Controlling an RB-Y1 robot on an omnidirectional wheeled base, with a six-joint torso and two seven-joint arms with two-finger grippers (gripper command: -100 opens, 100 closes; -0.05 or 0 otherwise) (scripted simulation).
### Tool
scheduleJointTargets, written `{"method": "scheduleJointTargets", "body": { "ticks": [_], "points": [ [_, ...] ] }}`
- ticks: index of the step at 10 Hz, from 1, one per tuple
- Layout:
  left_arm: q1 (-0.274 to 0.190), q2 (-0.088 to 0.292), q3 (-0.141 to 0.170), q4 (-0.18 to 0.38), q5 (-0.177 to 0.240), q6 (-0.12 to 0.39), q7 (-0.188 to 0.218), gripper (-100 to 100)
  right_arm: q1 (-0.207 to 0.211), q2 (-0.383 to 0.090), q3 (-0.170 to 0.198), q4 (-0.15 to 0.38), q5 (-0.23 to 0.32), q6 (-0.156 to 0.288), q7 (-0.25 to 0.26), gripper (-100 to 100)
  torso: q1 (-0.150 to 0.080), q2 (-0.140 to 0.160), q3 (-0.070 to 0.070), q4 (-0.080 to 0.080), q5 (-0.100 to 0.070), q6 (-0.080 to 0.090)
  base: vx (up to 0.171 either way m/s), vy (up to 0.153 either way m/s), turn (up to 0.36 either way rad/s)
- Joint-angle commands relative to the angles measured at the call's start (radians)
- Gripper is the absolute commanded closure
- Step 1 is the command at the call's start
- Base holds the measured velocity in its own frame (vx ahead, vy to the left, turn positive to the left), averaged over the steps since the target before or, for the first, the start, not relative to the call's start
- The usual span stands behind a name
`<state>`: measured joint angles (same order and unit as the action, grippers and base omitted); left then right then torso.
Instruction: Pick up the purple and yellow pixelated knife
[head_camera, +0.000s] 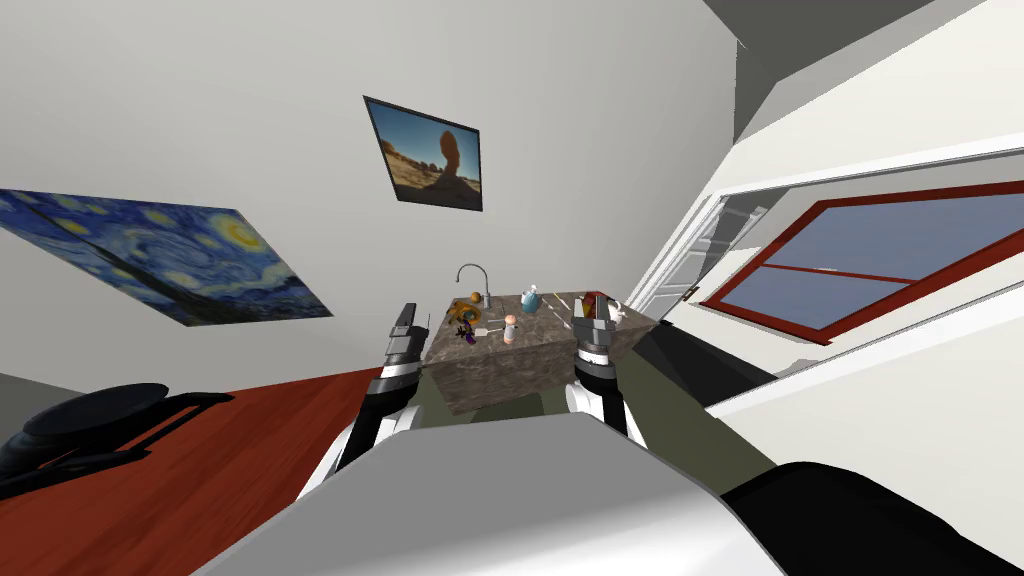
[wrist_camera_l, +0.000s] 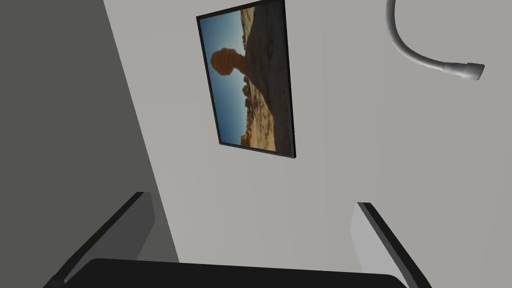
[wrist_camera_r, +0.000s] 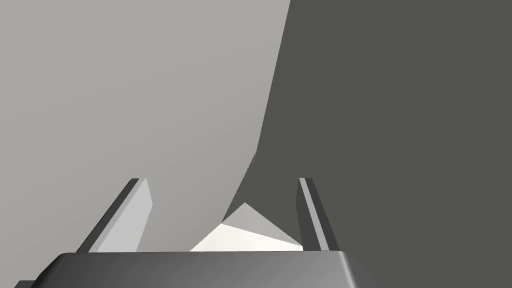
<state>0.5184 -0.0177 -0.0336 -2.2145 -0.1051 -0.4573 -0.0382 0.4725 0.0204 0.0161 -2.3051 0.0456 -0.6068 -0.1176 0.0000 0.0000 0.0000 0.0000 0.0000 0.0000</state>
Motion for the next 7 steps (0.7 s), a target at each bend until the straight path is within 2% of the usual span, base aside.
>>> {"method": "scheduleJointTargets", "body": {
  "ticks": [1,4,5,7],
  "points": [
    [0.001,0.042,0.004,0.005,-0.004,0.008,-0.003,-100,0.000,0.000,0.000,0.000,0.000,0.000,0.000,0,0.000,0.000,0.000,0.000,0.000,0.000,-0.006,-0.022,-0.029],
    [0.004,0.111,0.018,0.024,-0.017,0.038,-0.015,-100,0.000,0.000,0.000,0.000,0.000,0.000,0.000,0,-0.004,0.001,0.000,0.000,-0.001,0.000,-0.011,-0.063,-0.048],
    [0.007,0.136,0.031,0.041,-0.029,0.065,-0.026,-100,0.000,0.000,0.000,0.000,0.000,0.000,0.000,0,-0.004,0.001,0.000,0.000,-0.001,0.000,-0.019,-0.111,-0.117],
    [0.011,0.148,0.045,0.062,-0.041,0.095,-0.038,-100,0.000,0.000,0.000,0.000,0.000,0.000,0.000,0,-0.008,0.001,0.001,0.000,-0.002,0.000,-0.020,-0.127,-0.078]
  ]
}}
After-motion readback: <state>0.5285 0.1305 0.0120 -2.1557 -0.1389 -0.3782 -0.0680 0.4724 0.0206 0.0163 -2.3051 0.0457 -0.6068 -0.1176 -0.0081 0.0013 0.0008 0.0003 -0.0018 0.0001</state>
